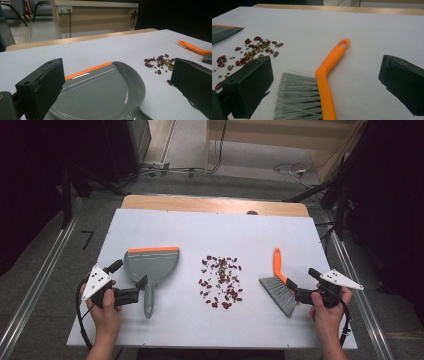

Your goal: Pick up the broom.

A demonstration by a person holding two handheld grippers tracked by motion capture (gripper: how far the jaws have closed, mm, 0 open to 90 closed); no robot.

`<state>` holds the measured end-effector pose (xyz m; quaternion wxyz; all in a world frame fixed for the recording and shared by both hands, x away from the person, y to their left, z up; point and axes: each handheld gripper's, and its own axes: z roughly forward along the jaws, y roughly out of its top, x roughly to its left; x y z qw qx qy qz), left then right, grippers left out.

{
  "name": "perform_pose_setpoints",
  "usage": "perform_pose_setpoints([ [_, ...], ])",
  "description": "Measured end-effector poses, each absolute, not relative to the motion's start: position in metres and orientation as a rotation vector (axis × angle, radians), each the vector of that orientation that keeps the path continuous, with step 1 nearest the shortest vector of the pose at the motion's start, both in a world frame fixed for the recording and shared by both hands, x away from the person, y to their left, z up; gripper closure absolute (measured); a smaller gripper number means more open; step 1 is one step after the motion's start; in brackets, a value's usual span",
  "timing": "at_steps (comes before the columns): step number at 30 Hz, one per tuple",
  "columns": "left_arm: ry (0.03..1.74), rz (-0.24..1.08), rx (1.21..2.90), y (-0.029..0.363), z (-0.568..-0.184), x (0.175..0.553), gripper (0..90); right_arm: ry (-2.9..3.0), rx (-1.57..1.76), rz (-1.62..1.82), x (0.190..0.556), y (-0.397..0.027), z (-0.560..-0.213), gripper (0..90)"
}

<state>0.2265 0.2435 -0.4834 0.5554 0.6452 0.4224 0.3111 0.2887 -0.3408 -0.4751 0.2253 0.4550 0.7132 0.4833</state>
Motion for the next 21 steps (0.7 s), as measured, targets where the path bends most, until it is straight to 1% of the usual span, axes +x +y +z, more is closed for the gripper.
perform_pose_setpoints([
  [8, 0.982, 0.737, 1.506, 0.243, -0.481, 0.225, 0.0, 1.943, 1.252, 1.308, 0.287, -0.333, -0.464, 0.0],
  [11, 0.991, 0.728, 1.517, 0.243, -0.481, 0.226, 0.0, 1.927, 1.252, 1.34, 0.286, -0.329, -0.455, 0.0],
  [15, 0.975, 0.725, 1.509, 0.242, -0.481, 0.225, 0.0, 1.905, 1.252, 1.291, 0.287, -0.326, -0.447, 0.0],
  [21, 0.982, 0.727, 1.525, 0.241, -0.481, 0.226, 0.0, 1.969, 1.257, 1.291, 0.301, -0.32, -0.438, 0.0],
])
